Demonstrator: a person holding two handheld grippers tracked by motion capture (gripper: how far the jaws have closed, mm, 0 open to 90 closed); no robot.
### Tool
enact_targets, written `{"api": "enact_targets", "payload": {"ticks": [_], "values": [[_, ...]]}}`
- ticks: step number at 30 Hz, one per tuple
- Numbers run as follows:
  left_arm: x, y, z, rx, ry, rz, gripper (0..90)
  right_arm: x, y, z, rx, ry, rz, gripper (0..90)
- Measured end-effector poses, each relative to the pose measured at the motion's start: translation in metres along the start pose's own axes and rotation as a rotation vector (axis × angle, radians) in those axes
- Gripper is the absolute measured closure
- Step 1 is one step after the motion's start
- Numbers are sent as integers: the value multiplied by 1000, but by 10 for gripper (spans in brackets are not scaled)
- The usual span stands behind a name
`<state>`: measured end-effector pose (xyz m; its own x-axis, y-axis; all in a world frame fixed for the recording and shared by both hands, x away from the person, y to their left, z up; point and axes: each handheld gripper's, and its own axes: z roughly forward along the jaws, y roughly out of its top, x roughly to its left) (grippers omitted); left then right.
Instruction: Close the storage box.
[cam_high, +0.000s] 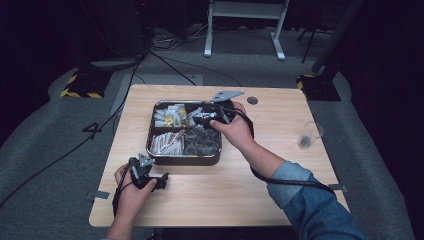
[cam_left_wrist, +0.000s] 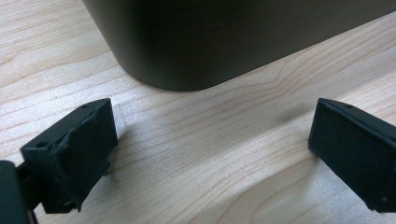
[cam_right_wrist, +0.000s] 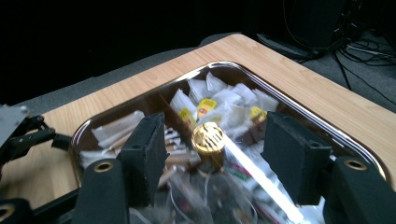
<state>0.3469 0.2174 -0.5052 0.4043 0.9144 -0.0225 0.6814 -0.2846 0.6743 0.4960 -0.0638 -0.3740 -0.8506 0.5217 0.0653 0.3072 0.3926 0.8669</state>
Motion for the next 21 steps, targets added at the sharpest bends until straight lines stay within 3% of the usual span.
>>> {"api": "enact_targets", "payload": {"ticks": [6, 14, 16, 21], "values": [[-2, -1, -5, -12, -1, 19, 166, -18, -15, -39, -16, -14, 22, 383], [0, -9, -16, -7, 23, 28, 162, -35, -39, -89, -9, -68, 4, 366], [3, -13, -19, -7, 23, 15, 160, -39, -49, -101, -8, -84, -2, 366], [5, -18, -21, -12, 20, 10, 159, -45, -72, -121, 5, -100, 22, 365]]}}
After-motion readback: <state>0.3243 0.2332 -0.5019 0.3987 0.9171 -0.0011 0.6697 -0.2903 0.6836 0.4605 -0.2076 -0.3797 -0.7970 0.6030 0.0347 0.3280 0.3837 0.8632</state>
